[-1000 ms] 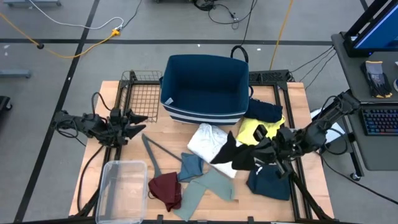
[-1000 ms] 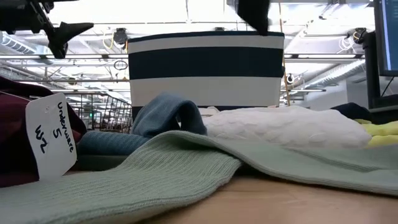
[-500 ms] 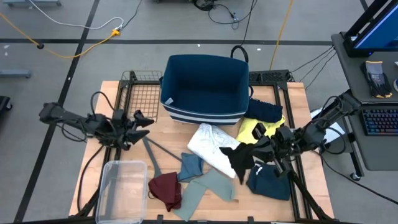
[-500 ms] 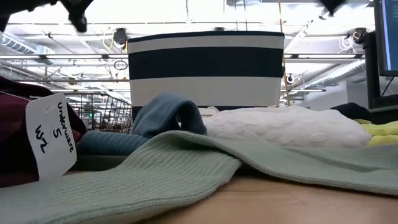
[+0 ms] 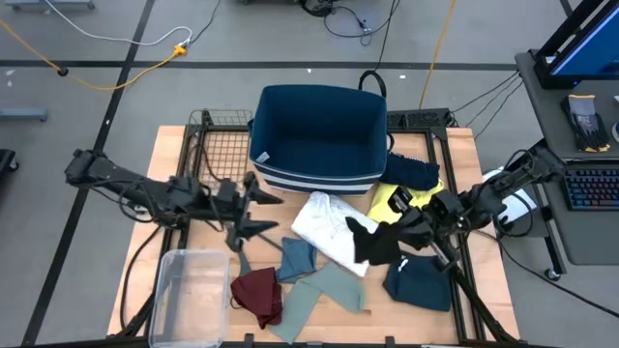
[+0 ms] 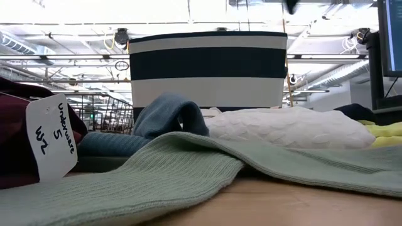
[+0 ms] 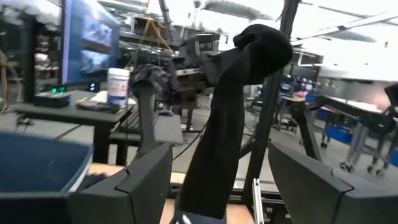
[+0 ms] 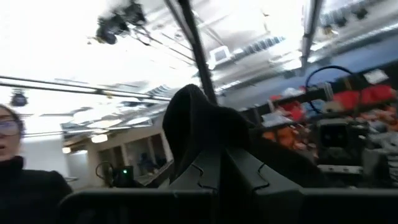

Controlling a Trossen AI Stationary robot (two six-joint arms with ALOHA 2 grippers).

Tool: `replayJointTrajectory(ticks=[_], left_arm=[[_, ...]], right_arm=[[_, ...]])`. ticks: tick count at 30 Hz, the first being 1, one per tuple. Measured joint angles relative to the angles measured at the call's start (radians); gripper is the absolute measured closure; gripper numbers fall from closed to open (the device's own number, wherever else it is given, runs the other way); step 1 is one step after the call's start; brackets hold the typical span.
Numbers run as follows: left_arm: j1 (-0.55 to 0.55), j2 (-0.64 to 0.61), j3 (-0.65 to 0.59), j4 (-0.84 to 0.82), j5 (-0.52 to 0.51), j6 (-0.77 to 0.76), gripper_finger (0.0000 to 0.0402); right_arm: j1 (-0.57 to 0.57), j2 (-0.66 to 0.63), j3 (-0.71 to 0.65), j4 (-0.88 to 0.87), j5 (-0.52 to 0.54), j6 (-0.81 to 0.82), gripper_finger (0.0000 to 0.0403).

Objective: Pick & Place Cloths
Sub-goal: Put the black sock into the transparent bin

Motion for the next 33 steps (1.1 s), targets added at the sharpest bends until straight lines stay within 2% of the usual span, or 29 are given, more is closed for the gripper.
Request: replayJointTrajectory(ticks=[7, 12, 22, 26, 33], left_arm=[[0.000, 0.201, 0.204, -0.001, 0.095, 0.042, 0.0131], [0.000, 0.337, 0.334, -0.004, 0.164, 0.044, 0.0131], [0.002, 0.578, 0.617, -0.123, 0.222, 0.032, 0.0131], [0.004, 0.632, 0.681, -0.125, 0.234, 0.023, 0.0131], [0.005, 0.671, 0.702, -0.129, 0.232, -0.013, 0.0131]], right_arm=[[-0.039, 0.024, 0.000, 0.056, -0.160, 0.060, 0.0403], [-0.060, 0.043, 0.000, 0.062, -0.237, 0.104, 0.0403], [-0.094, 0.051, 0.000, 0.061, -0.309, 0.134, 0.0403], [-0.100, 0.051, 0.000, 0.047, -0.323, 0.132, 0.0403], [-0.100, 0.051, 0.000, 0.031, -0.323, 0.124, 0.0403]])
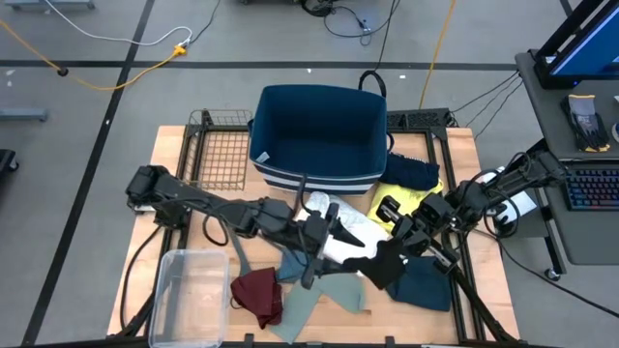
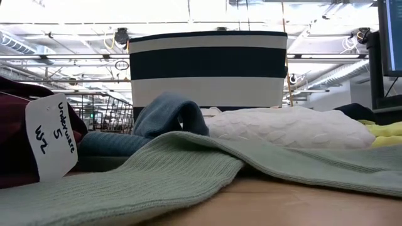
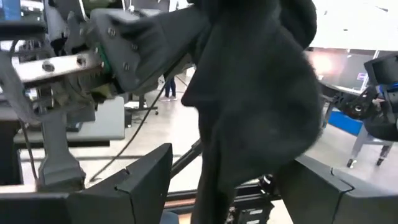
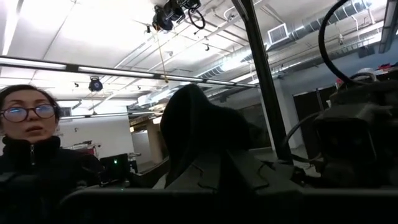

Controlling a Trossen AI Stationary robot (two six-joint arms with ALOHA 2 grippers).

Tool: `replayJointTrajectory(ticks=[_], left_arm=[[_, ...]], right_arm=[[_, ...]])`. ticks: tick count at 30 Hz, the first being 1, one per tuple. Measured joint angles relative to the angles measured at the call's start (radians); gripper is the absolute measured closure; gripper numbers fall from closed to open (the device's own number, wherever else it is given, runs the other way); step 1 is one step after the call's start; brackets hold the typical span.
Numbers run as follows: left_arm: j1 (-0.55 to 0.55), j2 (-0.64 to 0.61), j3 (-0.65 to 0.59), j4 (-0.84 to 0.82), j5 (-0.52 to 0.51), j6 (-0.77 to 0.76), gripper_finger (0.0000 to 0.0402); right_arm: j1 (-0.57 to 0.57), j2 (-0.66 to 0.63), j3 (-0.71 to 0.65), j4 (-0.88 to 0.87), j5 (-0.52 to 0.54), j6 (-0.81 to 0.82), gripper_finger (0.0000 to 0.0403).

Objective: Pick & Place Cloths
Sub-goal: Put the black sock into the transparent bin

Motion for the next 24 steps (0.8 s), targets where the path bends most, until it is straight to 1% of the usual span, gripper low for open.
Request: replayJointTrajectory(ticks=[5, 11, 20, 22, 24], left_arm=[[0.003, 0.013, 0.001, 0.026, 0.000, -0.026, 0.0131], [0.008, 0.037, 0.001, 0.061, 0.017, -0.048, 0.0131], [0.030, 0.048, 0.001, 0.071, 0.032, -0.052, 0.0131], [0.038, 0.049, 0.001, 0.089, 0.032, -0.052, 0.0137], [0.045, 0.049, 0.001, 0.099, 0.034, -0.051, 0.0154]], right_arm=[[0.000, 0.000, 0.000, 0.000, 0.006, -0.018, 0.0403], [-0.006, 0.000, 0.000, 0.000, 0.079, -0.057, 0.0403], [-0.052, 0.003, 0.000, 0.023, 0.088, -0.072, 0.0403], [-0.061, 0.012, 0.000, 0.039, 0.089, -0.072, 0.0403], [-0.067, 0.026, 0.000, 0.063, 0.088, -0.071, 0.0403]])
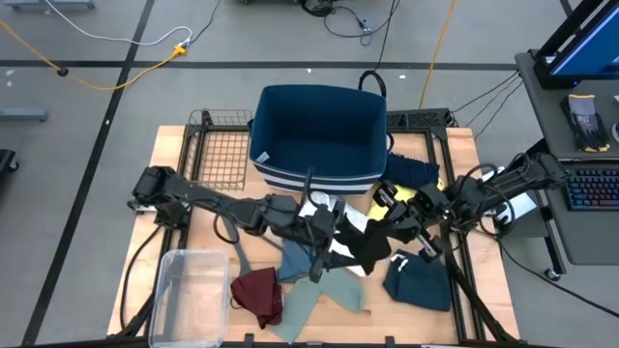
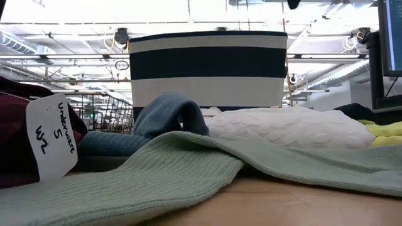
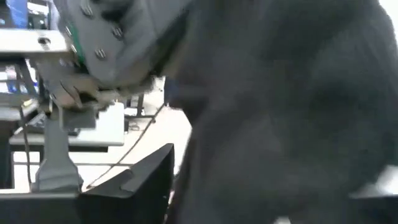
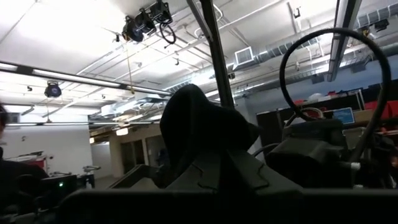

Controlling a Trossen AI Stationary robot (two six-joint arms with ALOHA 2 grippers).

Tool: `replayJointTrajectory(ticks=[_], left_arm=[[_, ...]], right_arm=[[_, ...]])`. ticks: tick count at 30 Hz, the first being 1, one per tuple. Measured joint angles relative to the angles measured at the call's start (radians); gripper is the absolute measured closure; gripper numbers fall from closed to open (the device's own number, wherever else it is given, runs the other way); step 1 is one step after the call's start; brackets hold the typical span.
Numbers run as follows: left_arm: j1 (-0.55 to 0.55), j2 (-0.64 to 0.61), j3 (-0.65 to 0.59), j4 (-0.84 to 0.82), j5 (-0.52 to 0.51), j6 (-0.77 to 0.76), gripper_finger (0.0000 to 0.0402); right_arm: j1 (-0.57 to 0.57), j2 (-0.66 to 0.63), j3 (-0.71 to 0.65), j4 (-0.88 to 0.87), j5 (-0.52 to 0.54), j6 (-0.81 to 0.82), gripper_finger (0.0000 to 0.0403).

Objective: Pick & Place Cloths
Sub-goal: Put the black sock into the transparent bin

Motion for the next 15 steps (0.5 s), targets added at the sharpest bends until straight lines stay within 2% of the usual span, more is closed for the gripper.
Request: replayJointTrajectory(ticks=[4, 9, 10, 15], left_arm=[[0.011, 0.000, 0.000, -0.015, 0.029, 0.000, 0.0228], [0.022, 0.000, 0.000, -0.011, 0.166, -0.001, 0.0373], [0.022, 0.000, 0.000, -0.013, 0.191, -0.013, 0.0386], [0.023, -0.013, 0.000, -0.100, 0.294, -0.150, 0.0397]], right_arm=[[-0.016, 0.024, 0.000, 0.021, -0.001, 0.011, 0.0403], [-0.037, 0.027, 0.000, 0.025, -0.001, 0.025, 0.0403], [-0.040, 0.026, 0.000, 0.026, -0.001, 0.026, 0.0403], [-0.044, 0.008, 0.000, 0.021, -0.008, 0.027, 0.0393]])
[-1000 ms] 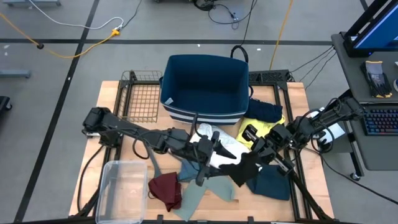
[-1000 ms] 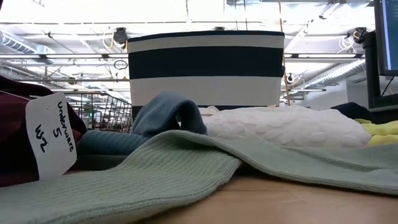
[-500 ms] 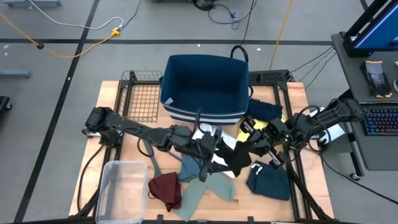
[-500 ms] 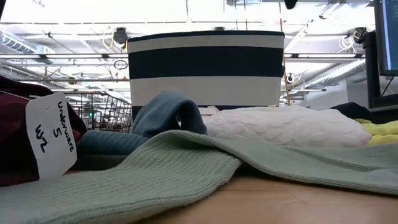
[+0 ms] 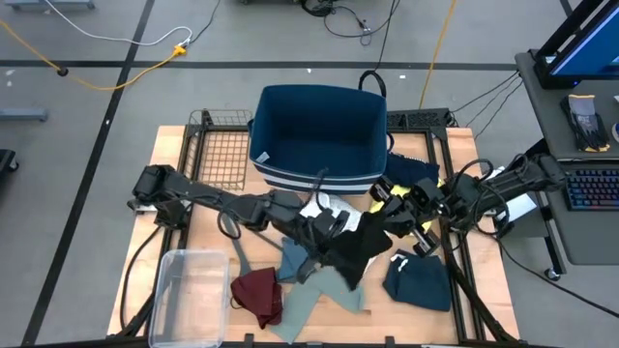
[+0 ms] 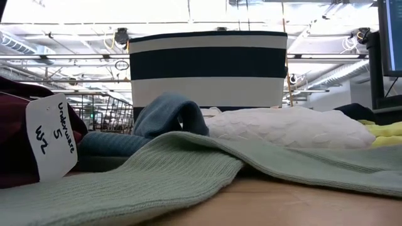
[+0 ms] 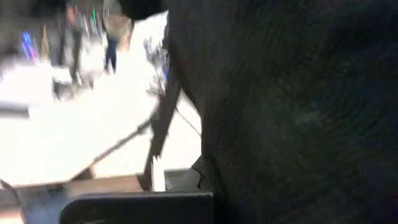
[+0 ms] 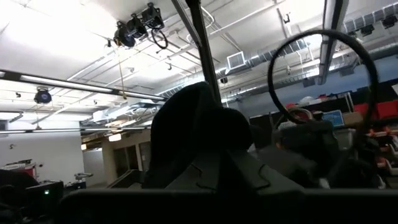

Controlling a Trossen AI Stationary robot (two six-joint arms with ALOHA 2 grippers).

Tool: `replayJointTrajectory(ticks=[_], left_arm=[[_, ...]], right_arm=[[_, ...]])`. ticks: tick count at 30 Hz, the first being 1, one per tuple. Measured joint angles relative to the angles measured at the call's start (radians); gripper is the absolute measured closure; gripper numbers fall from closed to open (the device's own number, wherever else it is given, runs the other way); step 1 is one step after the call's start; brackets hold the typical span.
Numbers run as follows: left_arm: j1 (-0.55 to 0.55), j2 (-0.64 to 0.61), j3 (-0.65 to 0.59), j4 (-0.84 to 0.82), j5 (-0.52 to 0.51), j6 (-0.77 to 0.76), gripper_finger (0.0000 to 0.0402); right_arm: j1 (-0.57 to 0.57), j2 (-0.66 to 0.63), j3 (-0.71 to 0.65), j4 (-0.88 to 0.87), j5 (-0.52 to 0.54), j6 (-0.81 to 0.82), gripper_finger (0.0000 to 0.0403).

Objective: Pick & Place Cloths
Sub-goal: Put the black sock into the transparent bin

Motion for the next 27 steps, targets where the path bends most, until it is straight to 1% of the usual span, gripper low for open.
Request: replayJointTrajectory(ticks=[2, 5, 8, 12, 14, 17, 20, 24, 27], left_arm=[[0.000, -0.008, 0.000, -0.079, 0.026, -0.077, 0.0397], [-0.002, -0.041, -0.002, -0.249, 0.039, -0.180, 0.0399], [-0.006, -0.089, -0.002, -0.418, 0.038, -0.262, 0.0399], [-0.029, -0.169, -0.002, -0.609, -0.018, -0.377, 0.0400], [-0.046, -0.218, -0.002, -0.676, -0.062, -0.436, 0.0400], [-0.082, -0.303, -0.001, -0.779, -0.162, -0.518, 0.0401], [-0.128, -0.384, -0.001, -0.847, -0.304, -0.587, 0.0401], [-0.211, -0.481, 0.000, -0.911, -0.508, -0.662, 0.0401], [-0.284, -0.537, 0.000, -0.946, -0.637, -0.714, 0.0401]], right_arm=[[0.000, -0.013, 0.000, -0.025, -0.001, 0.025, 0.0380], [0.000, -0.035, 0.000, -0.099, 0.001, 0.076, 0.0358], [0.003, -0.058, 0.000, -0.212, 0.001, 0.090, 0.0335], [0.023, -0.088, 0.000, -0.375, 0.000, 0.105, 0.0305], [0.031, -0.102, 0.000, -0.456, 0.000, 0.108, 0.0293], [0.047, -0.119, -0.001, -0.527, 0.000, 0.107, 0.0280], [0.060, -0.131, -0.001, -0.552, 0.000, 0.105, 0.0276], [0.068, -0.140, 0.000, -0.556, 0.000, 0.098, 0.0279], [0.068, -0.141, 0.000, -0.557, 0.000, 0.079, 0.0286]])
